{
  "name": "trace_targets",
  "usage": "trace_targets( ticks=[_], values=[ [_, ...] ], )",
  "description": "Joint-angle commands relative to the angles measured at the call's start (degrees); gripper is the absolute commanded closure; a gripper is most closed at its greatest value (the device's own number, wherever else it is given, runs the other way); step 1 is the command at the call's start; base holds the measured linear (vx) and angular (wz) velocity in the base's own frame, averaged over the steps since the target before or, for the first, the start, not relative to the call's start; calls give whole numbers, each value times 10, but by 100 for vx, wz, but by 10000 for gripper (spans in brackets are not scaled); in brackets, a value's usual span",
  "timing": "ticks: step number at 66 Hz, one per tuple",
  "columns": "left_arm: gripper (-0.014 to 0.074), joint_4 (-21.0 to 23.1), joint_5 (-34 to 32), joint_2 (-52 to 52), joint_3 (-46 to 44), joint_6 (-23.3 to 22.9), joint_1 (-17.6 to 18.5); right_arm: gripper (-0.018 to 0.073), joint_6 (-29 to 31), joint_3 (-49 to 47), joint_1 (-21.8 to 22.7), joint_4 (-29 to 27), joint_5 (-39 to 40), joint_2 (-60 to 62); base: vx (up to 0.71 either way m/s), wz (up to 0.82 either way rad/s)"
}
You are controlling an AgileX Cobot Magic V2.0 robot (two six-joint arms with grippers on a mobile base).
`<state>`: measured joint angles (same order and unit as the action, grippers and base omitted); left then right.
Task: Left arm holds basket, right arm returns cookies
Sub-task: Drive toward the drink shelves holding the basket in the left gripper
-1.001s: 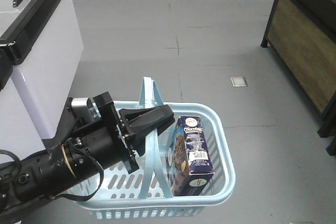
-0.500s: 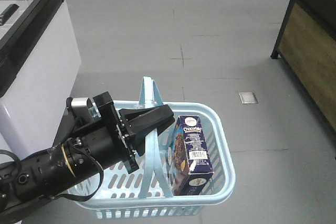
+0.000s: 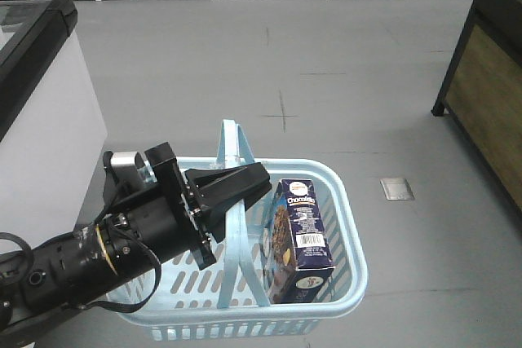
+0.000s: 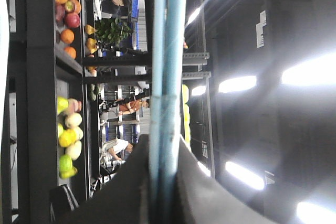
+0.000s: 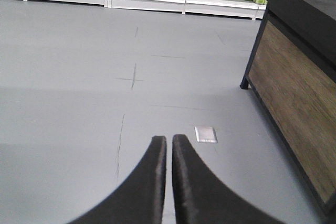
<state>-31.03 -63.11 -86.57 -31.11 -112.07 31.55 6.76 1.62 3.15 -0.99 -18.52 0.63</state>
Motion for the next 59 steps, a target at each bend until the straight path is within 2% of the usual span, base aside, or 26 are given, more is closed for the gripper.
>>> trace_targets(
  ticks=[1, 59],
  values=[
    [599, 26, -152, 19, -17, 4, 4, 556, 5, 9, 3, 5, 40, 7, 51, 3],
    [599, 26, -152, 19, -17, 4, 4, 556, 5, 9, 3, 5, 41, 7, 55, 6]
  ],
)
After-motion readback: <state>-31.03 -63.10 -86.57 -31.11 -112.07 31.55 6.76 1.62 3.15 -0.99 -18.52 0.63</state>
